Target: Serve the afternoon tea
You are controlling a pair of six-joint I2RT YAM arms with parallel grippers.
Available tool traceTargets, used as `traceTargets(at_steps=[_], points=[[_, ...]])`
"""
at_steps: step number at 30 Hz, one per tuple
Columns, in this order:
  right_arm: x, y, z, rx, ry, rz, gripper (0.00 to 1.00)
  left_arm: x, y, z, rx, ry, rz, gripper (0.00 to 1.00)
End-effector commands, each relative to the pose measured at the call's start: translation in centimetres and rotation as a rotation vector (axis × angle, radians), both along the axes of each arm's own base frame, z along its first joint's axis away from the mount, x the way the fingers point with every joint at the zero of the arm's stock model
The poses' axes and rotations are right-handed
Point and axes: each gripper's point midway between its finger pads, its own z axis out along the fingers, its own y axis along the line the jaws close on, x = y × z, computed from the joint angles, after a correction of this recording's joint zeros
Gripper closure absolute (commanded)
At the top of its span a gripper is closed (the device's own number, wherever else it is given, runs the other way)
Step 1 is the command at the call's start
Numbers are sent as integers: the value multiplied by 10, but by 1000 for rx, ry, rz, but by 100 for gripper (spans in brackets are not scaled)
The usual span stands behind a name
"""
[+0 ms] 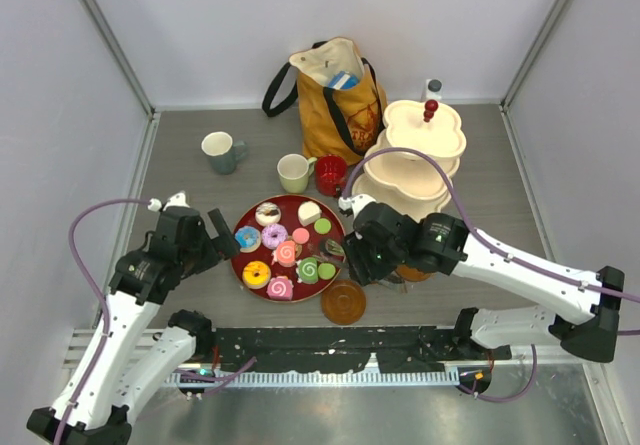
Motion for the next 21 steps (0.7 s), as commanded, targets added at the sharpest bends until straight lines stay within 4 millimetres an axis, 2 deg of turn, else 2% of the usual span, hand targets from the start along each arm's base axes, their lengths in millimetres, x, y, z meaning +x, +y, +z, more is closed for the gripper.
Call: traceTargets(at_steps=[1, 13, 21], points=[[-12, 17, 7, 105, 44, 8, 46, 2, -1, 4, -17, -33, -6, 0], [-16, 33, -16, -1, 46, 5, 38, 7, -13, -6, -17, 23, -73, 0], [-15, 50, -26, -26, 52, 28, 35, 9, -15, -4, -35, -5, -81, 0]])
